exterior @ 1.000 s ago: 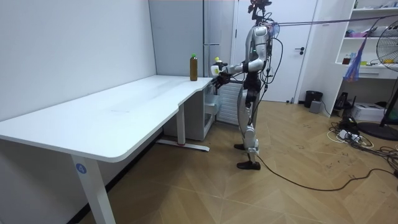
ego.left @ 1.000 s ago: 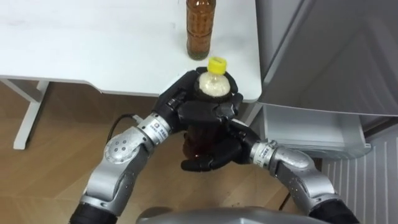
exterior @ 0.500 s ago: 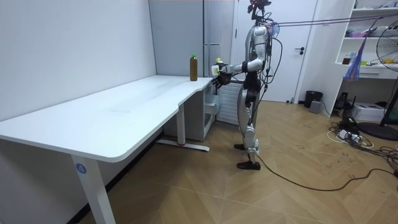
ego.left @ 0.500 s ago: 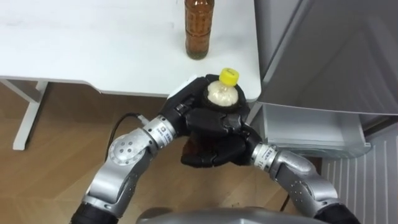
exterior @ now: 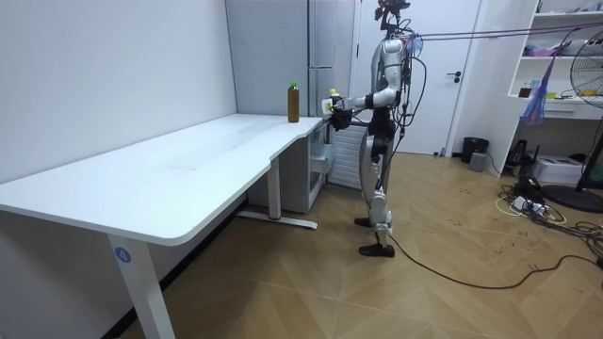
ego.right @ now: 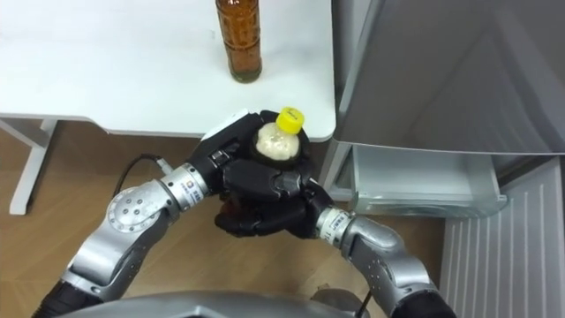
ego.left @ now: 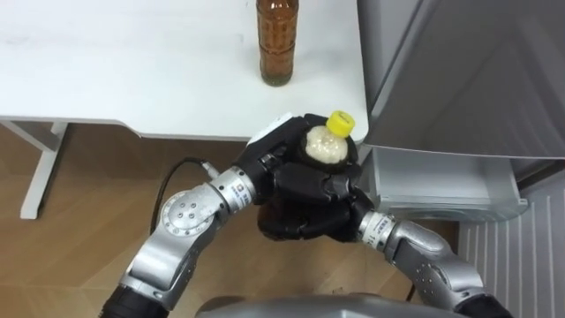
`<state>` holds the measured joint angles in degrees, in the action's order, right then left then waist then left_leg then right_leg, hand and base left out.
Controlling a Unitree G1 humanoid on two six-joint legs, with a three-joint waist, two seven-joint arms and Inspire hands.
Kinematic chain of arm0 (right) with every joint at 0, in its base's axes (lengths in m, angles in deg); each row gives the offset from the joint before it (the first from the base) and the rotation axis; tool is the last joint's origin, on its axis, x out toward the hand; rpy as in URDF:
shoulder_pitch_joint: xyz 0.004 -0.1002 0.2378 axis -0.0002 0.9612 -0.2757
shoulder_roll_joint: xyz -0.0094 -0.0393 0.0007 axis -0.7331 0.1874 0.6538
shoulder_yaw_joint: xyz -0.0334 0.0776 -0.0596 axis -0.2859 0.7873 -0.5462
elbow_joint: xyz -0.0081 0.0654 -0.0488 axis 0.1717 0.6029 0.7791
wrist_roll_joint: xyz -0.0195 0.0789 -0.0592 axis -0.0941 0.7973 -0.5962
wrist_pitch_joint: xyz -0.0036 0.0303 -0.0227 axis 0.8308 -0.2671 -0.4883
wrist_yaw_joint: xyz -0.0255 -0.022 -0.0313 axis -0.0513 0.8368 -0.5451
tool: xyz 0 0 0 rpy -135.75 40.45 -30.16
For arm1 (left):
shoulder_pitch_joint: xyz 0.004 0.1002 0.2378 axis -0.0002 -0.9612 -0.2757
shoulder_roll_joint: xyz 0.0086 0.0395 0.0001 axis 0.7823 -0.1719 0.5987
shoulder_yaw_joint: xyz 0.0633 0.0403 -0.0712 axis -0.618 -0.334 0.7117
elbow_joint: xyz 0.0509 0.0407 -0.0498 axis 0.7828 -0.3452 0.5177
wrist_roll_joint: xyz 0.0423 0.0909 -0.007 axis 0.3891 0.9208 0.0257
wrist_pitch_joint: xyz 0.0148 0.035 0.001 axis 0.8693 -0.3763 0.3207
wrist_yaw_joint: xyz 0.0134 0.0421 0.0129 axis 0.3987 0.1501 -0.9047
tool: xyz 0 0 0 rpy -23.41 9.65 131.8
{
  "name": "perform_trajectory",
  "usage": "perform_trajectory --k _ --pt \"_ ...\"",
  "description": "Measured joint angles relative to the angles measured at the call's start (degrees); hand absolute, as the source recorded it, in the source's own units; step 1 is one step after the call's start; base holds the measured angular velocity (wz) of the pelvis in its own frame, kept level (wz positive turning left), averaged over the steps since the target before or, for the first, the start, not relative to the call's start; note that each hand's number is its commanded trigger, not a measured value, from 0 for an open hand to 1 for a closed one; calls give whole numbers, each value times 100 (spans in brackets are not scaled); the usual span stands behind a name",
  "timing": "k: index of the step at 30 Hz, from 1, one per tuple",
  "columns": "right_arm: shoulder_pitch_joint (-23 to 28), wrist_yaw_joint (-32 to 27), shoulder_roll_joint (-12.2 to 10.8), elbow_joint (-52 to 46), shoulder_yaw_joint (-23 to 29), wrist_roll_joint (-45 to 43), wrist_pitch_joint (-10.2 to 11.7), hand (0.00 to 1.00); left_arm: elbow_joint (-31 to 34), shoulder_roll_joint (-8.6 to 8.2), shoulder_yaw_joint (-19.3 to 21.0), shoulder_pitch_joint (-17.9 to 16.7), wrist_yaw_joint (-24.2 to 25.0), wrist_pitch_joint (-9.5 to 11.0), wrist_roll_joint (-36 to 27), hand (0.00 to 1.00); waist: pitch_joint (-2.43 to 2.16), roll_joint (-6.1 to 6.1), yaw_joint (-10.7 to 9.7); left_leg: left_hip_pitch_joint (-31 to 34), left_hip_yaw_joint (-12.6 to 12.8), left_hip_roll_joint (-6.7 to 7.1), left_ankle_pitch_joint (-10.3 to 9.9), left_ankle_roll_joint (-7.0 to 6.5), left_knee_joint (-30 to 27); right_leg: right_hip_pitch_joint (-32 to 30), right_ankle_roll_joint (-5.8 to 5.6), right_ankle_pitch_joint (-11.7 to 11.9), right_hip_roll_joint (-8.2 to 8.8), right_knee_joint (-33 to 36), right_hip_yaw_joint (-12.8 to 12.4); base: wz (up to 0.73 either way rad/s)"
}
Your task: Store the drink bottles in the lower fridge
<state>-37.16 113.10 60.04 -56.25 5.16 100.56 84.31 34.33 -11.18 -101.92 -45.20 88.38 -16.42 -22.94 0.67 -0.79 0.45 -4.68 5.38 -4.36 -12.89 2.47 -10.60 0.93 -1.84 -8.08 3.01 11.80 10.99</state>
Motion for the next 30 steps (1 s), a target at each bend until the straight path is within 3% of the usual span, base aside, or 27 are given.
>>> perform_trajectory --k 7,11,12,14,15,30 --pt "-4 -149 25 0 -115 -30 297 100 0 -74 -2 0 -295 -4 -125 100 2 -4 7 6 7 1 0 0 25 -26 0 0 -4 -1 -10 0" --pt "-9 -185 22 0 -121 -35 318 100 -3 -91 -16 0 -371 -4 -143 99 8 -13 -2 -6 26 0 0 0 11 -30 0 0 0 -2 8 -1" --pt "-9 -188 22 0 -121 -35 318 100 -3 -90 -19 0 -381 -4 -152 86 10 -16 -2 -8 30 0 0 0 7 -31 0 0 1 -3 8 0" --pt "-9 -196 21 0 -124 -35 324 100 -4 -80 -38 -1 -440 -4 -241 18 22 -35 -6 -11 39 0 0 0 -13 -33 0 0 2 -2 6 0" --pt "-8 -197 22 0 -124 -35 324 100 -4 -79 -43 -1 -450 -4 -243 0 23 -37 -6 -11 39 0 0 0 -15 -31 0 0 2 -2 6 0" --pt "-7 -216 15 0 -144 -33 320 100 0 -41 -85 8 -558 14 -290 0 39 -37 -2 14 56 1 0 0 -13 -74 2 1 3 0 13 0"
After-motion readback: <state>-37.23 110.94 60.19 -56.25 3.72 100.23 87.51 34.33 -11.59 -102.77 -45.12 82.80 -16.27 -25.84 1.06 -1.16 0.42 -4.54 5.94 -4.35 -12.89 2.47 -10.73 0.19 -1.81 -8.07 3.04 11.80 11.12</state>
